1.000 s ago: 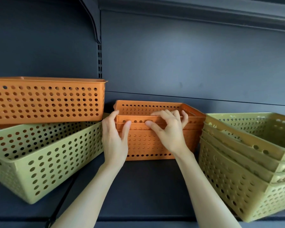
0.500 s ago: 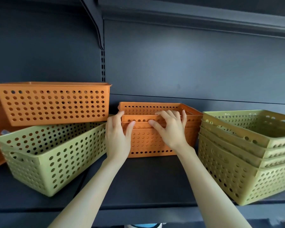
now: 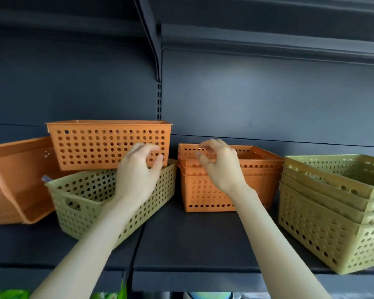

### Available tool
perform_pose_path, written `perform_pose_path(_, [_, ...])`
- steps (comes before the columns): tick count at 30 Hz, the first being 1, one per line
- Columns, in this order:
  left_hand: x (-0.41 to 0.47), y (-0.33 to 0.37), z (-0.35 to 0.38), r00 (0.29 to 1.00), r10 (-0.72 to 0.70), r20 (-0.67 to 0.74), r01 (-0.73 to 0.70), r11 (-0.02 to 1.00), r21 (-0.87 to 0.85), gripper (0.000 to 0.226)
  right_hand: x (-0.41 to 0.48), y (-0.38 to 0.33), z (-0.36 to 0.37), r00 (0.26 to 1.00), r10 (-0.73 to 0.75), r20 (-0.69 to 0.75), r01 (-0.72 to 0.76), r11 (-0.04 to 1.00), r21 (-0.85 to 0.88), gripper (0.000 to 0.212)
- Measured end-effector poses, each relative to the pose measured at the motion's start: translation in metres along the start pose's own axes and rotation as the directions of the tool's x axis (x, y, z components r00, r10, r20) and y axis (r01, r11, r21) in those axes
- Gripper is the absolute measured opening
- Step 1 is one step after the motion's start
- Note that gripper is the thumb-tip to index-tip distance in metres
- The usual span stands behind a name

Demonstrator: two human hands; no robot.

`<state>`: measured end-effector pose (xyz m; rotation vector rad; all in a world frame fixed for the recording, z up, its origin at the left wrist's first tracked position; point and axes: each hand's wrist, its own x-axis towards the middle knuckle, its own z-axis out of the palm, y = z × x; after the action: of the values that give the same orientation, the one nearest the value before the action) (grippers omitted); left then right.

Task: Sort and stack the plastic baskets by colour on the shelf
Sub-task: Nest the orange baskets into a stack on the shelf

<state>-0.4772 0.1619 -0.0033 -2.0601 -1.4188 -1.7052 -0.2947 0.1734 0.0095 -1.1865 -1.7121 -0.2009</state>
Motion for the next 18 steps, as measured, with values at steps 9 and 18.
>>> perform_pose_path(9, [0.072, -0.064, -0.041, 0.988, -0.107, 0.115, 0.028, 0.841, 0.540, 0.078, 0.054, -0.034, 0.055, 0.981, -0.090, 0.171, 0.084, 0.995, 0.045, 0.056])
perform_pose_path(18, [0.079, -0.078, -0.050, 0.995, -0.041, 0.088, 0.011, 0.946, 0.324, 0.043, 0.065, -0.034, 0.071, 0.993, -0.068, 0.092, 0.057, 0.991, 0.119, 0.028])
